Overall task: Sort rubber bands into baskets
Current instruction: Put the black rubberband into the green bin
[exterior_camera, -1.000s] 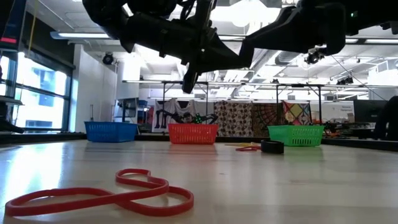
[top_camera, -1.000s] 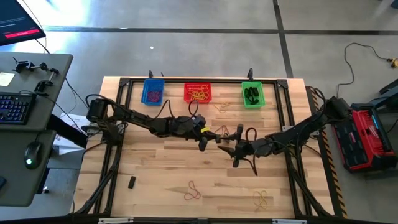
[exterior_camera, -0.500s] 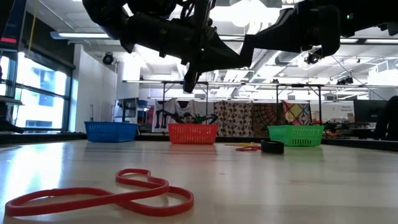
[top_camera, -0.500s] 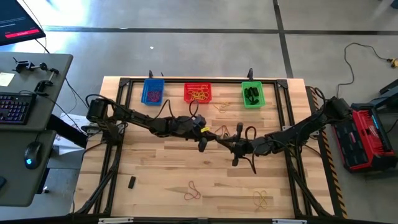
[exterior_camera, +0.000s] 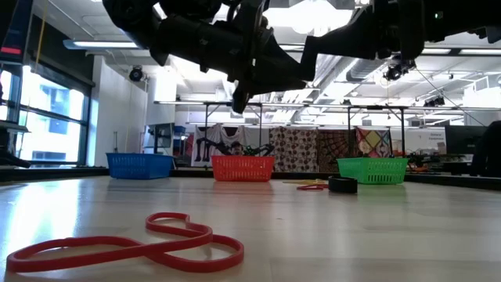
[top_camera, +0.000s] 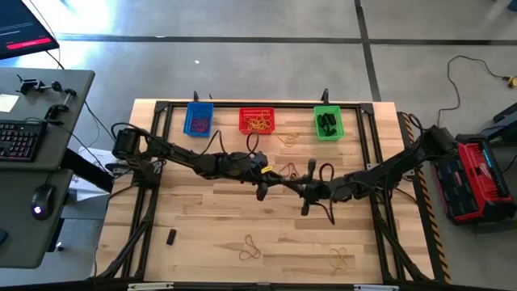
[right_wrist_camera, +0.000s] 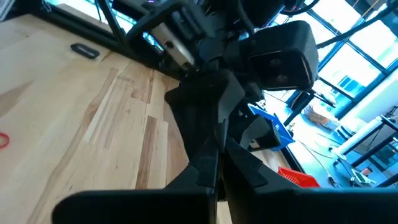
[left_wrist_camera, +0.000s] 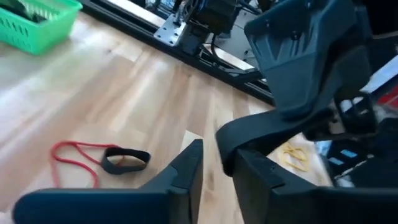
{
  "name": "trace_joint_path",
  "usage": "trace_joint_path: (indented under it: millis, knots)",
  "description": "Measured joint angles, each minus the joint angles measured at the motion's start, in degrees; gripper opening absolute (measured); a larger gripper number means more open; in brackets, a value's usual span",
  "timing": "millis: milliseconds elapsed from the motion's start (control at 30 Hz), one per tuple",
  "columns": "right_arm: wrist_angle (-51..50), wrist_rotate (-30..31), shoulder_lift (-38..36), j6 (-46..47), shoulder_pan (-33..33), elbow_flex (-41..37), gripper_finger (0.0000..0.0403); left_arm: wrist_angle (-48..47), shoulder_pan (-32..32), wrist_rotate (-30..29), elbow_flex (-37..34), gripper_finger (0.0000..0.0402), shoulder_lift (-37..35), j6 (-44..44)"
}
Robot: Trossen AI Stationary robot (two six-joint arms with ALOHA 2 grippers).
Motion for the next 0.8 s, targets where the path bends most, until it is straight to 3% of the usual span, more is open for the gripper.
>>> trace_joint_path:
  millis: [267, 600, 800]
  knots:
    - [-2.1, 0.5, -2.8, 2.5, 0.0, 0.0, 0.0001, 0.4, -1.0, -7.3, 0.1, 0.0102, -0.3, 8.1]
    - [-8.0, 0.6, -3.6, 7.9, 0.0, 0.0, 0.0001, -0.9, -2.5, -8.3, 0.0, 0.0104, -2.7, 14.1]
    - [-12.0, 3.2, -4.8, 10.2, -1.4, 0.0, 0.0001, -5.0, -4.7, -14.5, -0.8, 0.0104, -6.1, 17.7]
